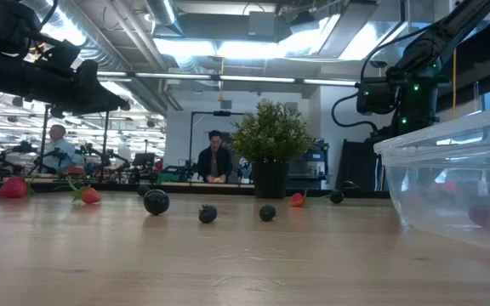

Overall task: Pick and placing Produce into tupperware
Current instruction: Put the strawberry into the bin

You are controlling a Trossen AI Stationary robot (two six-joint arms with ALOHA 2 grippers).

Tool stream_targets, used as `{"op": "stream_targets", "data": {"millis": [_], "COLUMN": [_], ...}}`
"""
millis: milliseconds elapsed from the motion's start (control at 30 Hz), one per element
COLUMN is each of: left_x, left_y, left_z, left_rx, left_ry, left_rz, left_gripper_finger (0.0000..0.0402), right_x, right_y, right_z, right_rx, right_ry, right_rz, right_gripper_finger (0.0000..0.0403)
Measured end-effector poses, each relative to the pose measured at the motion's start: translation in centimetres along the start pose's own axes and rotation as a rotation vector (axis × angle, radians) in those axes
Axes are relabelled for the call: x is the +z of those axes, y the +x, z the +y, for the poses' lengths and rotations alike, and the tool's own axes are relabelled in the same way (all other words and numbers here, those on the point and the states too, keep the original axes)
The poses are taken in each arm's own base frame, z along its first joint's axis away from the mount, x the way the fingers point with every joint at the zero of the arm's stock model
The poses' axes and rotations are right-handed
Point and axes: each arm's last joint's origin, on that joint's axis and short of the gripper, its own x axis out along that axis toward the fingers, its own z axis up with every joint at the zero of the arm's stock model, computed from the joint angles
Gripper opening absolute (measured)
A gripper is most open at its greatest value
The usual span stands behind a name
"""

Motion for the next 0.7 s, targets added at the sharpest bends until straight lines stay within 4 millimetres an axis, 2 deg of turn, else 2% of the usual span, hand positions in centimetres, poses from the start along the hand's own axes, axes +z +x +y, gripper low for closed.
{"op": "stream_targets", "data": {"millis": [533,700], "left_x": [0.0,0.0], "left_y": [0.0,0.0], "left_z": [0.0,0.0], "left_rx": [0.000,0.000], "left_ry": [0.000,0.000], "left_rz": [0.000,0.000], "left_gripper_finger": [0.0145,0.0145], "right_x": [-0.1,-0.2], "right_y": [0.0,1.0], "right_z": [0.0,0.3], "right_rx": [0.004,0.008], "right_ry": [-0.006,-0.039], "right_rz": [0.023,0.071], "right_gripper_finger": [0.0310,0.0310]}}
